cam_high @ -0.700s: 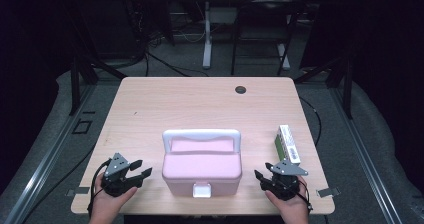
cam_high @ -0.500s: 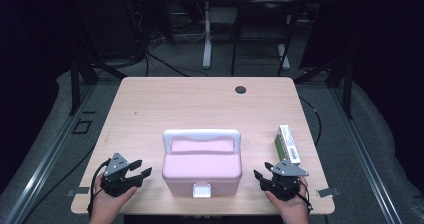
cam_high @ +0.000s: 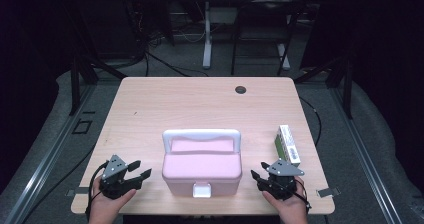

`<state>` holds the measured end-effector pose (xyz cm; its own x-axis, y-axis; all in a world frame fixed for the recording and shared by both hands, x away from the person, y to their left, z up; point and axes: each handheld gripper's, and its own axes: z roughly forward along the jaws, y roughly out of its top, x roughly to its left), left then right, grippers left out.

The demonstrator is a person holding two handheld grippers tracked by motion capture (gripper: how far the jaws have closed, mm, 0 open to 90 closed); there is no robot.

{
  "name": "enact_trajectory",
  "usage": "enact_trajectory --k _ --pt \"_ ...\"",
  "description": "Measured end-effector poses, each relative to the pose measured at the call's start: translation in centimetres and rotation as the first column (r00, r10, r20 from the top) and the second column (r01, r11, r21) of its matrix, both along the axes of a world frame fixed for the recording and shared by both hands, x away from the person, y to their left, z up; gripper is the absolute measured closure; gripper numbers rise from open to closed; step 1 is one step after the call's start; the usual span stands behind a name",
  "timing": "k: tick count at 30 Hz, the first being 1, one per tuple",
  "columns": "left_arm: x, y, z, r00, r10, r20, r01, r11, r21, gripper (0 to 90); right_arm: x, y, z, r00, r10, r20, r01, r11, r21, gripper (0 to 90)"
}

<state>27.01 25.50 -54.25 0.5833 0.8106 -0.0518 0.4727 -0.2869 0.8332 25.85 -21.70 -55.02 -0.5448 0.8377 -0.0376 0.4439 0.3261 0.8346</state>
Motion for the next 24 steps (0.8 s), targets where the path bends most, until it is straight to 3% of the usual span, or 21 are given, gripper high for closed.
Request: enact_trajectory --k 6,11,14,24 --pt "0.3 -0.2 0.9 0.9997 -0.020 -0.012 0.019 0.9974 -0.070 47.0 -0.2 -0.3 0.7 0.9994 -0.007 -0.034 0.008 0.9994 0.032 53.5" --pt "0.4 -0.6 2.4 0.9991 -0.042 0.004 0.043 0.9957 -0.082 47.8 -0.4 -0.3 1.9 0.9987 0.013 -0.049 -0.009 0.9971 0.075 55.5" --pt "0.7 -0.6 3.1 0.9983 -0.056 -0.018 0.052 0.9876 -0.148 51.9 -0.2 -0.1 2.8 0.9987 0.036 -0.036 -0.033 0.9972 0.066 56.8" --pt "1.6 -0.9 6.4 0.9966 -0.082 -0.001 0.081 0.9881 -0.130 58.6 1.1 0.8 5.6 0.9936 0.112 0.013 -0.112 0.9923 0.052 62.6"
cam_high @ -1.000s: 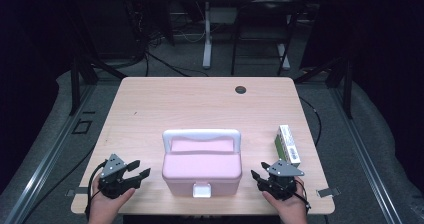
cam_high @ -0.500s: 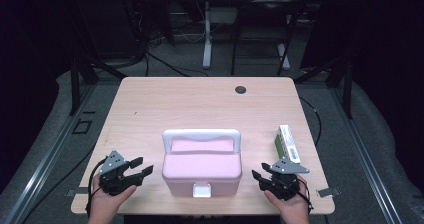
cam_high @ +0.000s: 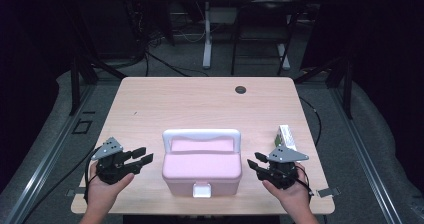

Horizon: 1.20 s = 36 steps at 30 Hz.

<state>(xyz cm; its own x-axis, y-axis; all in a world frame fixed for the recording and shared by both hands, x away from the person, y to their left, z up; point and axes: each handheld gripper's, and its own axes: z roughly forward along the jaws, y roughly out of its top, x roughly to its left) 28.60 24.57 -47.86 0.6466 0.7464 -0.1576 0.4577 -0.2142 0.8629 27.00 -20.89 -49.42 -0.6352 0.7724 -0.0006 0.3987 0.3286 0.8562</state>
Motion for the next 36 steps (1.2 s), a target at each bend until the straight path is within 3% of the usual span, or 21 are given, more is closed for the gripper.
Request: enact_trajectory --k 3,19,26,36 --pt "0.1 -0.4 0.8 0.9997 -0.021 0.008 0.021 0.9995 -0.024 58.6 0.4 0.2 0.6 0.9999 0.016 -0.001 -0.016 0.9996 0.024 64.2" --pt "0.6 -2.1 3.0 0.9961 -0.087 0.017 0.087 0.9961 -0.017 57.8 1.0 0.4 3.1 0.9965 0.083 0.015 -0.084 0.9878 0.132 63.7" --pt "0.9 -3.1 3.1 0.9934 -0.114 0.007 0.114 0.9930 -0.028 56.5 1.4 1.3 3.6 0.9937 0.110 0.024 -0.112 0.9830 0.145 61.9" --pt "1.5 -4.4 2.6 0.9903 -0.139 -0.007 0.139 0.9903 -0.011 58.9 2.2 2.3 3.3 0.9922 0.123 0.021 -0.124 0.9819 0.143 62.4"
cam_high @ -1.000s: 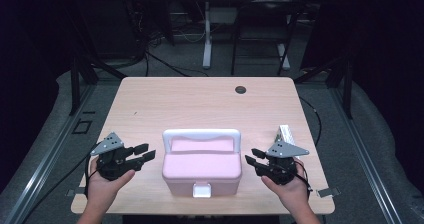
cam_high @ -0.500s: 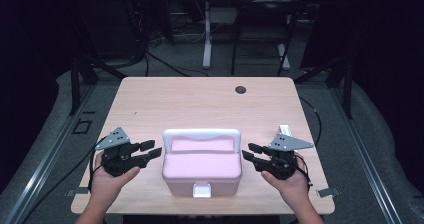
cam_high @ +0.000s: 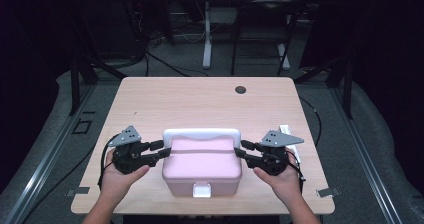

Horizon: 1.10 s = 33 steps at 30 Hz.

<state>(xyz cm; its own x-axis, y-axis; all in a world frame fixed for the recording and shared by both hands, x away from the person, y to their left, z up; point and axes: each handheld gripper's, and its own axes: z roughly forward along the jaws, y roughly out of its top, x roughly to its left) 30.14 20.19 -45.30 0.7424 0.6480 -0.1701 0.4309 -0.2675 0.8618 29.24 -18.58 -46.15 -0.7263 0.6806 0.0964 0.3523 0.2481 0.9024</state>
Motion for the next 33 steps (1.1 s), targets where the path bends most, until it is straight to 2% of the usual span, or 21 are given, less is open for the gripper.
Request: enact_trajectory --k 4,10,21,33 --pt "0.10 -0.35 -0.16 1.0000 -0.002 0.004 0.002 1.0000 0.007 62.6 0.30 0.06 -0.19 1.0000 0.004 -0.007 -0.004 0.9998 0.019 64.0" --pt "0.18 -0.30 -0.28 0.9999 0.012 0.010 -0.012 0.9998 0.017 70.2 0.37 0.47 -0.25 0.9999 0.015 0.004 -0.016 0.9997 0.020 68.9" --pt "-0.02 -0.21 -0.18 0.9999 0.000 0.015 0.000 1.0000 0.007 73.8 0.36 0.61 -0.08 0.9996 0.025 0.009 -0.025 0.9996 0.010 73.1" --pt "-0.03 -0.29 -0.06 0.9998 -0.003 0.017 0.003 0.9998 0.018 73.9 0.45 0.52 0.03 0.9995 0.031 0.001 -0.031 0.9995 0.010 73.8"
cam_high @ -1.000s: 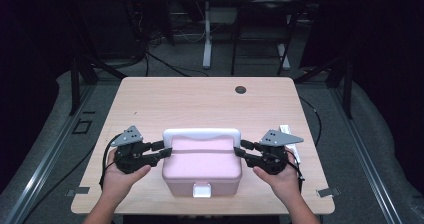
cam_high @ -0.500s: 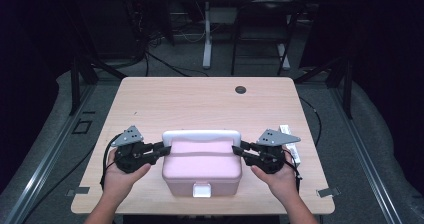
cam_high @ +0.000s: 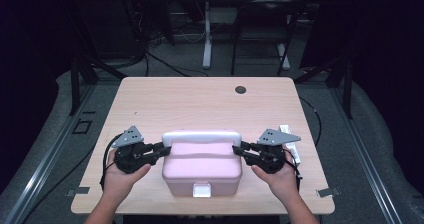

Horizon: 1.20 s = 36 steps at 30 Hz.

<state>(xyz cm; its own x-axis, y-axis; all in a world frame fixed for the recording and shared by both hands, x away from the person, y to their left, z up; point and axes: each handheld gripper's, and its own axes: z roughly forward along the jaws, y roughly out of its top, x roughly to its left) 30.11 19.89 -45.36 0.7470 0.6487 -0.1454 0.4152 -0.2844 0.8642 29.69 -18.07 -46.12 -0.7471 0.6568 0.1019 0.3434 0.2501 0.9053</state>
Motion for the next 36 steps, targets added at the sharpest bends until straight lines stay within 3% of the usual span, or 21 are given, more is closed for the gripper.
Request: enact_trajectory --k 19,36 --pt "0.4 0.2 1.1 0.9999 -0.010 0.000 0.010 0.9999 0.000 73.9 0.3 -0.1 0.9 1.0000 -0.001 0.003 0.001 0.9997 0.024 74.1" --pt "0.2 0.8 1.3 1.0000 -0.004 0.001 0.004 0.9992 -0.040 69.4 0.7 -0.1 1.6 0.9999 0.004 -0.014 -0.003 0.9988 0.049 74.5"
